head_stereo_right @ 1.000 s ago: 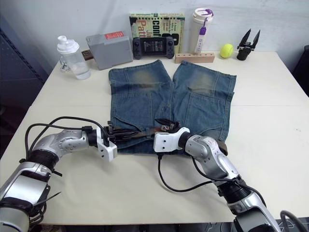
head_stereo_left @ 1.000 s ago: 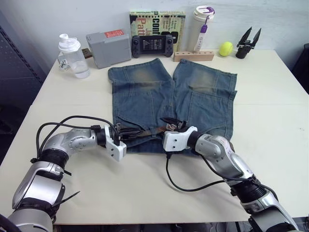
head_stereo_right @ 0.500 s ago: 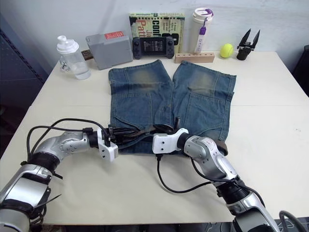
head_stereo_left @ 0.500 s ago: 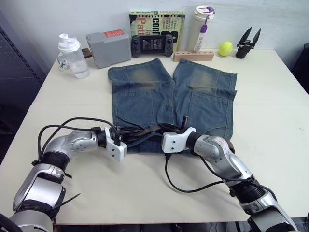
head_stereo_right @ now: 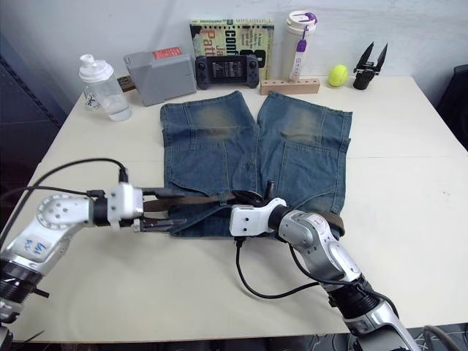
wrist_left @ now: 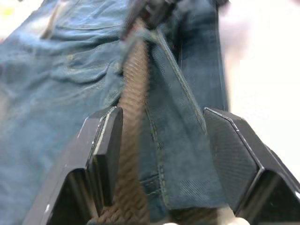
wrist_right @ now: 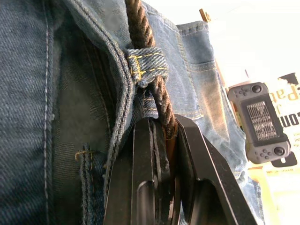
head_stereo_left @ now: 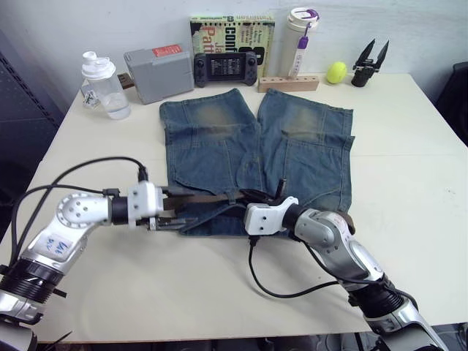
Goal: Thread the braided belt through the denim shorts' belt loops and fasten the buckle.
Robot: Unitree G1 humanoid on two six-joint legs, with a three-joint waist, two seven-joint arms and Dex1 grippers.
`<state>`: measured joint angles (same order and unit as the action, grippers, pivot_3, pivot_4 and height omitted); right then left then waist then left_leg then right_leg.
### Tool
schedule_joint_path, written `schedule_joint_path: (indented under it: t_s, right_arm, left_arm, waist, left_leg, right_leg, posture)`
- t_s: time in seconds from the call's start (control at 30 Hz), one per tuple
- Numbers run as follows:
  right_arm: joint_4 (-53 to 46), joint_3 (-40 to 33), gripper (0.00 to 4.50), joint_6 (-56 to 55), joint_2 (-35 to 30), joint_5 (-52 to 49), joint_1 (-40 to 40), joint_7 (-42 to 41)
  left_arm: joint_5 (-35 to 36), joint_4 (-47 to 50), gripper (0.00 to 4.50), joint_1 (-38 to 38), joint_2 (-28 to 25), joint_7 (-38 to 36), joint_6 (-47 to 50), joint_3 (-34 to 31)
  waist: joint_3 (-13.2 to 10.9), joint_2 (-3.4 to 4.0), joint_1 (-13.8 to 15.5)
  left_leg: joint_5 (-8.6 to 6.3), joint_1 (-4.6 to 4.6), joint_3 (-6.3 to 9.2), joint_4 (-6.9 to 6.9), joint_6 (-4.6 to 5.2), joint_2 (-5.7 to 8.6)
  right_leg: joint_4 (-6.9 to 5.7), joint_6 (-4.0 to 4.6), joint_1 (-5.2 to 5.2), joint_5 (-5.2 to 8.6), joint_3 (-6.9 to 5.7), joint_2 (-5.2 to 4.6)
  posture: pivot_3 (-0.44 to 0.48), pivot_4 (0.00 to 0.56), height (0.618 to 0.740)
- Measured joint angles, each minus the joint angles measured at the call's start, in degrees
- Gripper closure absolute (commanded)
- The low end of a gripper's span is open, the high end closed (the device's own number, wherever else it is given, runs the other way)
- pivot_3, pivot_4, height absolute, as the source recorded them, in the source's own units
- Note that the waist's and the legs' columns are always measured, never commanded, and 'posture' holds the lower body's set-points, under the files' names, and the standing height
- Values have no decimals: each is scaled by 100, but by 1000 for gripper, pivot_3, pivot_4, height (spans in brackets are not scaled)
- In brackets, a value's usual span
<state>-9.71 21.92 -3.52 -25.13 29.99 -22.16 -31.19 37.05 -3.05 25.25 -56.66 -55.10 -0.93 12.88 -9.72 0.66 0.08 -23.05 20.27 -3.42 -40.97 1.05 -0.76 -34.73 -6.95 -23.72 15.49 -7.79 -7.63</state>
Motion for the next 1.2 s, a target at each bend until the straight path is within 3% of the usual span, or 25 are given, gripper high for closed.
schedule_joint_path:
  t_s: [0.07,0.23,0.27,0.47,0.63,0.87,1.2]
  right_arm:
    - [-6,5,4500,5,14,39,4,10]
    - [-48,7,4500,12,38,47,37,27]
    - [-56,8,4500,9,49,43,42,27]
    - [-203,-7,4500,-8,-19,-26,92,-36]
    - [-609,-236,4500,147,-76,-183,241,-74]
    - [-1272,-754,4500,1216,182,-902,415,-275]
    - [-1655,-1558,4500,2419,291,-1831,433,-266]
  left_arm:
    - [233,-72,2101,213,136,-101,456,-258]
    - [-40,-1242,4379,902,1003,-323,956,-516]
    - [-204,-1447,4478,975,1111,-322,944,-499]
    - [-1380,-2687,4478,1216,1833,-379,435,-327]
    - [-2386,-3272,4478,1362,1922,-512,-565,-21]
    - [-2933,-3604,4478,1465,2055,-571,-1523,2]
    - [-3137,-3618,4478,1414,2113,-511,-1869,-7]
  waist:
    - [0,1,-17]
    - [0,1,-23]
    - [0,0,-27]
    - [-1,-1,-26]
    - [0,-1,-13]
    - [1,-2,19]
    - [1,-2,104]
  left_leg:
    - [0,-1,-3,4,0,0]
    - [0,-3,-9,6,-1,1]
    - [0,-3,-10,7,-1,1]
    - [0,-1,-13,8,-1,1]
    - [0,-2,-13,7,-1,1]
    - [0,-2,-9,2,-1,4]
    - [0,-5,-12,-1,-1,4]
  right_leg:
    - [3,0,-1,1,0,4]
    - [3,1,-1,1,-1,10]
    - [6,1,-1,1,-1,11]
    - [10,1,-2,1,-1,11]
    - [8,1,-1,1,-1,9]
    - [4,1,1,1,-1,4]
    - [2,0,3,0,1,4]
  posture:
    - [0,150,726]
    - [0,150,726]
    - [0,150,726]
    - [0,150,726]
    - [0,150,726]
    - [0,150,726]
    - [0,150,726]
